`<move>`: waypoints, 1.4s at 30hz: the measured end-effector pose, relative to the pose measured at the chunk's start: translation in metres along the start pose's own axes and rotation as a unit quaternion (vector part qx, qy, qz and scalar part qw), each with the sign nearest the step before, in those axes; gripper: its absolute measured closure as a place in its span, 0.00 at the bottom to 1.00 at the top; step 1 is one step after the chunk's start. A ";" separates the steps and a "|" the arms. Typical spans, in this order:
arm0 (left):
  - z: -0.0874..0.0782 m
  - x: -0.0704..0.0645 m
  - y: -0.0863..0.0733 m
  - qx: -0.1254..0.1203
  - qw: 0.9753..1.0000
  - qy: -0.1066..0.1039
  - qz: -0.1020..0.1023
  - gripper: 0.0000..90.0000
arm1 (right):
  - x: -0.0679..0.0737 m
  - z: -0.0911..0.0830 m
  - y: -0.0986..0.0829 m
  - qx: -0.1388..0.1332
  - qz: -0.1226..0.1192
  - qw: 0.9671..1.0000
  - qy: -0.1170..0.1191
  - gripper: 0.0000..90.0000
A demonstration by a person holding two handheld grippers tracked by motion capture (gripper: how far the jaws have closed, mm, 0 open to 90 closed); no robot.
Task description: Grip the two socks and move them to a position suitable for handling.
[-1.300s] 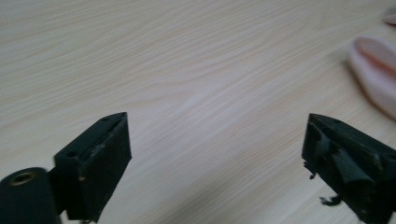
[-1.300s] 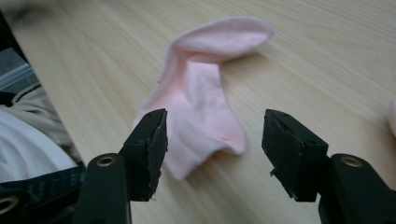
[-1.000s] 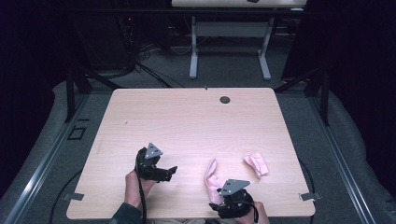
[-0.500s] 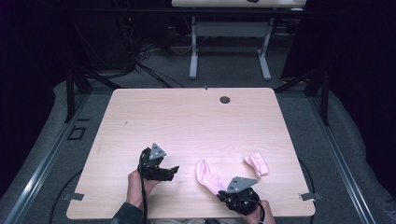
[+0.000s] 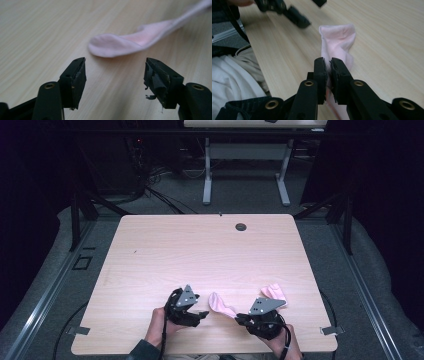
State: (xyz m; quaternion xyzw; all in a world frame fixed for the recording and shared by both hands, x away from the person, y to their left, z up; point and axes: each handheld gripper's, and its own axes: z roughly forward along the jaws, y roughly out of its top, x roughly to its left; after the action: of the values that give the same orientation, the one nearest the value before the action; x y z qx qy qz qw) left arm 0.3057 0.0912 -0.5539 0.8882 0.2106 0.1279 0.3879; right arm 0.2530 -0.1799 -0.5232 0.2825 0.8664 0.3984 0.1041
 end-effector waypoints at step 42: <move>-0.015 -0.040 -0.007 0.099 0.989 0.049 0.099 0.91 | -0.001 0.025 -0.007 0.094 -0.110 0.988 0.060 0.83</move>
State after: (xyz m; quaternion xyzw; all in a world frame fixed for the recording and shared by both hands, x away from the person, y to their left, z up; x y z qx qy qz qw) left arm 0.2626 0.0866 -0.5515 0.9313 0.1518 0.1873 0.2729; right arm 0.2609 -0.1686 -0.5449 0.1697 0.9304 0.3176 0.0685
